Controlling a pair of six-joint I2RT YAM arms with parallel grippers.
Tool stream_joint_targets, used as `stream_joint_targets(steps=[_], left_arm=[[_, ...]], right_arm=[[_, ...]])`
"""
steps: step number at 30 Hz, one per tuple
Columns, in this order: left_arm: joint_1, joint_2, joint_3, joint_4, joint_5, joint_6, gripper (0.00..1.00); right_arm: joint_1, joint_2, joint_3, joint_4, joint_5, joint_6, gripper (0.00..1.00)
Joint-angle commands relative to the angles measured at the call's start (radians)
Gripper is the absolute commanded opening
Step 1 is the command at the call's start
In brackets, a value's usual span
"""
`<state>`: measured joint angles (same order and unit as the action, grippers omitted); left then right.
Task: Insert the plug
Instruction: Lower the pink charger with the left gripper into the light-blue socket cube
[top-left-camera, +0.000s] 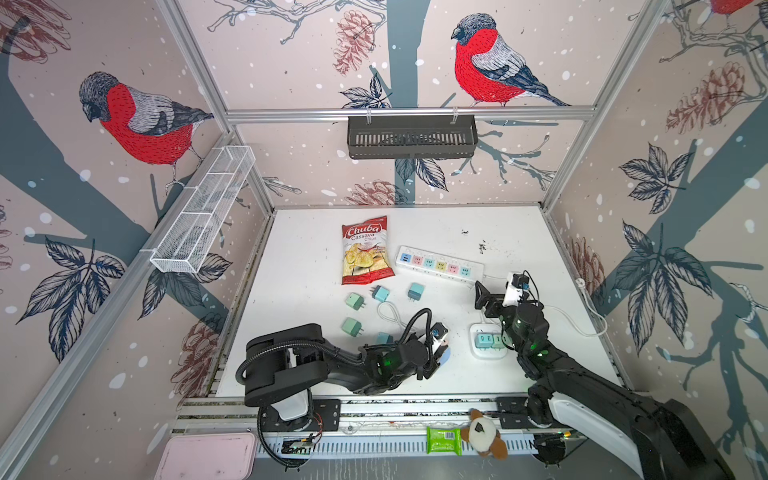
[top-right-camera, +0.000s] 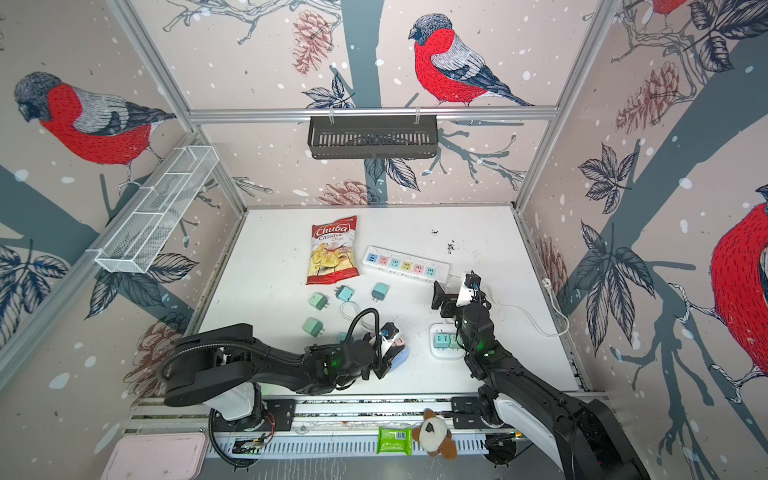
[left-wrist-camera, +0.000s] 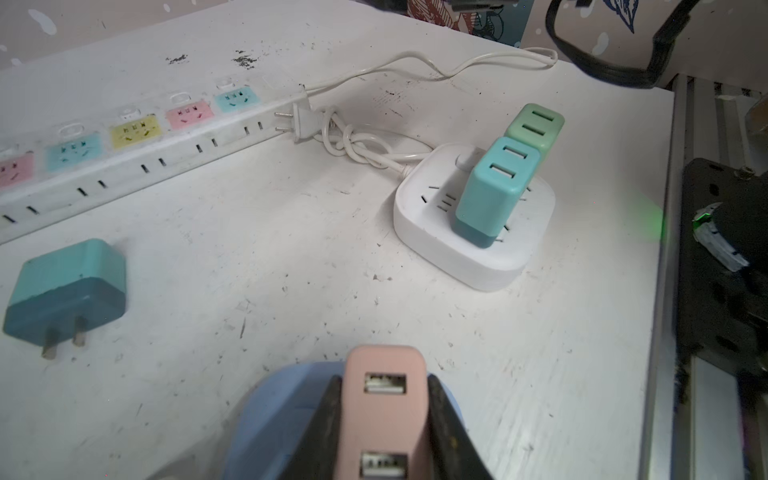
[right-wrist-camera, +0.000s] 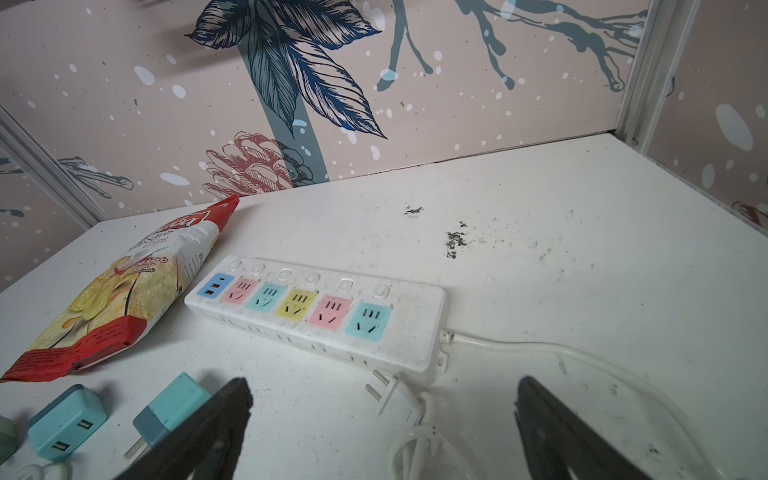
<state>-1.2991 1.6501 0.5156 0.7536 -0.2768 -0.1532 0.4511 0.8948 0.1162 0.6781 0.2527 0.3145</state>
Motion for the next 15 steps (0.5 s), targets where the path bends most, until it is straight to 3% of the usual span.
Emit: stream_joint_targets(steps=[1,5,10,15], left_arm=[[0.006,0.050,0.039,-0.029,0.057,0.078,0.00],[0.006,0.094,0.055,0.017,0.116,0.076,0.00],[0.005,0.079,-0.056,0.176,0.124,0.014,0.00],[0.005,0.079,-0.060,0.132,0.112,-0.008,0.00]], right_arm=[[0.002,-0.002,0.006,0.009,0.017,-0.004,1.00],[0.003,-0.001,0.006,0.009,0.017,-0.004,1.00],[0.002,0.006,0.010,0.010,0.016,-0.003,1.00],[0.002,0.010,0.011,0.009,0.020,-0.003,1.00]])
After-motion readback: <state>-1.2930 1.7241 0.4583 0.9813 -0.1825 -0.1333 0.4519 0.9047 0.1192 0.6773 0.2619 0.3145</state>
